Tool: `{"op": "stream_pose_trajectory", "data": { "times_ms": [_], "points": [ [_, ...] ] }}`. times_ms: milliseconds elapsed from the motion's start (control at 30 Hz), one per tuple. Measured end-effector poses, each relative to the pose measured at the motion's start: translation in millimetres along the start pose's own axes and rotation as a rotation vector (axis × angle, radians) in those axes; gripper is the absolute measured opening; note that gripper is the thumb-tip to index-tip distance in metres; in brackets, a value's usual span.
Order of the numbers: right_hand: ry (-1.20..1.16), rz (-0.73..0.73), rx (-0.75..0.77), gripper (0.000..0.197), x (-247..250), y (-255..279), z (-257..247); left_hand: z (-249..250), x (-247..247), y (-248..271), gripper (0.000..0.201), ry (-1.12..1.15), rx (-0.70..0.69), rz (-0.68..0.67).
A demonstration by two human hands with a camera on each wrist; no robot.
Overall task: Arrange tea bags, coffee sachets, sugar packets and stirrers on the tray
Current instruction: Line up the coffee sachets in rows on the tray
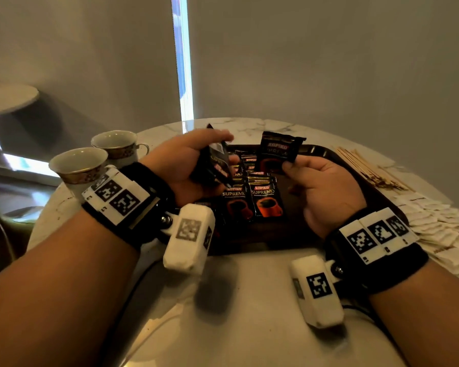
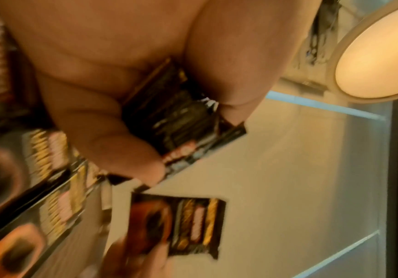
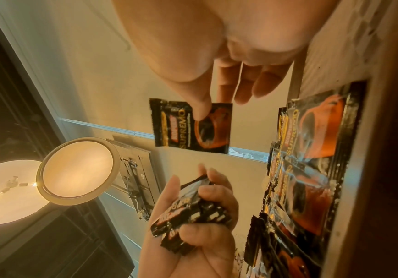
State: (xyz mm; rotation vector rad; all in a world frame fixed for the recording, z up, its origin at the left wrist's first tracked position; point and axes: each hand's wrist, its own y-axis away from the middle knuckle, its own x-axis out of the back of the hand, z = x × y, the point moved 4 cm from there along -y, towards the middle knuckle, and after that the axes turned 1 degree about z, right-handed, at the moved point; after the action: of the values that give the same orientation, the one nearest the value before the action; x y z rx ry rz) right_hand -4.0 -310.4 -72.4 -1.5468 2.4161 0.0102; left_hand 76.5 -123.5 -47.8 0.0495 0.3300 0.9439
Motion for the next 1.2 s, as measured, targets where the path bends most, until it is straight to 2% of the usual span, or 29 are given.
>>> {"op": "stream_pose_trajectory", "data": {
  "times_ms": [133,233,300,433,700,933,1200],
  "points": [
    [0.153,-0.007,-0.066,0.007,2.8,-4.2,9.2,17.9,21.7,1.9,0.021,0.125,-0.112,0.024],
    [0.291,-0.038,-0.116,0.016,1.7,-4.9,13.3,25.6,34.0,2.5,0.026,0.238,-0.171,0.053],
    [0.33,-0.056,-0.143,0.016,-0.5,-3.0,13.5,26.2,36.9,1.7,0.027,0.253,-0.188,0.085],
    [0.447,-0.159,-0.172,0.007,-7.6,2.2,14.1,21.4,36.2,-1.2,0.027,0.228,-0.185,0.113],
    [0.569,-0.268,-0.257,0.013,-15.0,5.0,18.2,18.0,30.6,-0.8,0.026,0.206,-0.163,0.086],
    [0.628,-0.276,-0.237,0.014,-16.8,7.6,15.5,16.6,28.8,1.0,0.026,0.216,-0.163,0.086],
    [0.579,-0.287,-0.282,0.015,-19.3,8.1,15.7,15.4,24.9,1.8,0.026,0.198,-0.162,0.088]
  ]
}}
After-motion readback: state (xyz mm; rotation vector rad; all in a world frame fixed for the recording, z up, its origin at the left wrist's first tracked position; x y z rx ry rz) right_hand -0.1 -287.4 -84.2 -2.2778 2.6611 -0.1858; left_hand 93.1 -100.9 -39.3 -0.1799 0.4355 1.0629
